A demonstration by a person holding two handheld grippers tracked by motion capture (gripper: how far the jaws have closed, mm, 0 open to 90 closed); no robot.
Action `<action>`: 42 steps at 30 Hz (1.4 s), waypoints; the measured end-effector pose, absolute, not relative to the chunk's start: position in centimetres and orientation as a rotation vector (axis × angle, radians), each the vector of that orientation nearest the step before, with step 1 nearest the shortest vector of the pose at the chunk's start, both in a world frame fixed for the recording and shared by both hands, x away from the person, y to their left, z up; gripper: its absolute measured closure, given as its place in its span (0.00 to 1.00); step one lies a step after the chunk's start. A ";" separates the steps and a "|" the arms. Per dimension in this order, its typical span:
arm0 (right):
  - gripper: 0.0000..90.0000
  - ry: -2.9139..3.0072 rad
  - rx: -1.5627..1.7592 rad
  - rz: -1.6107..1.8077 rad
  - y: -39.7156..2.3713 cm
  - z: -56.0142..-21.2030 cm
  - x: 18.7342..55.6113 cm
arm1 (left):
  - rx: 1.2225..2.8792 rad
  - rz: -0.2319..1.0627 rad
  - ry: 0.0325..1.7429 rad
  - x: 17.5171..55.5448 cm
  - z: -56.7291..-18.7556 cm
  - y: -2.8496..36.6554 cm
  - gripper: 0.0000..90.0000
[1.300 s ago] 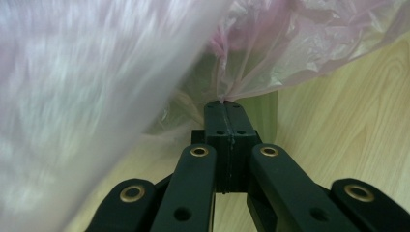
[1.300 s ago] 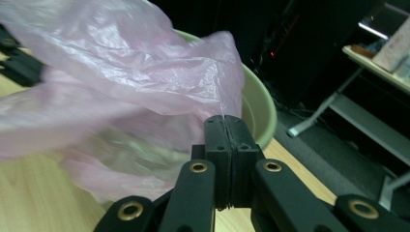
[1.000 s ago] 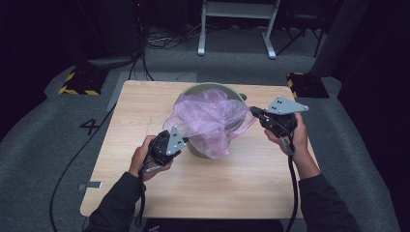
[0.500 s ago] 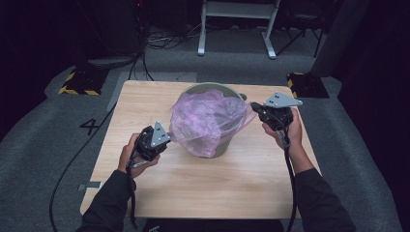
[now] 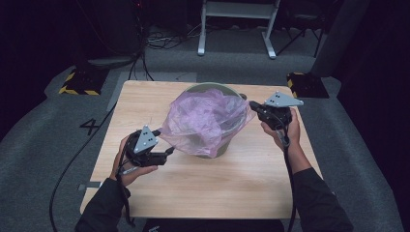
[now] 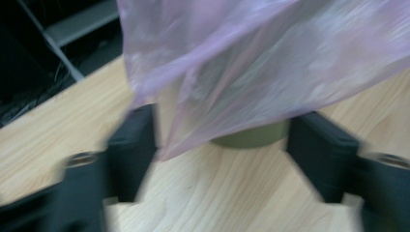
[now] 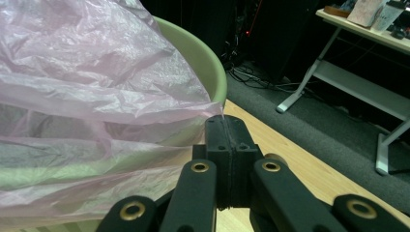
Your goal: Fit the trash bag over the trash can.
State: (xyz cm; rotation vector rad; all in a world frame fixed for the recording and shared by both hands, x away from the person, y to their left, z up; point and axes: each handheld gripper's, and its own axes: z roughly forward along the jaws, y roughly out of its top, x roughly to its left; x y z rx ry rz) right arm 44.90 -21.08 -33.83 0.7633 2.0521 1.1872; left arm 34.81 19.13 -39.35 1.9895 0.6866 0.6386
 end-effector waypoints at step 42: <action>0.98 2.063 0.743 1.119 -19.9 -34.5 47.2 | 1.907 0.789 0.735 41.9 -34.2 17.6 0.99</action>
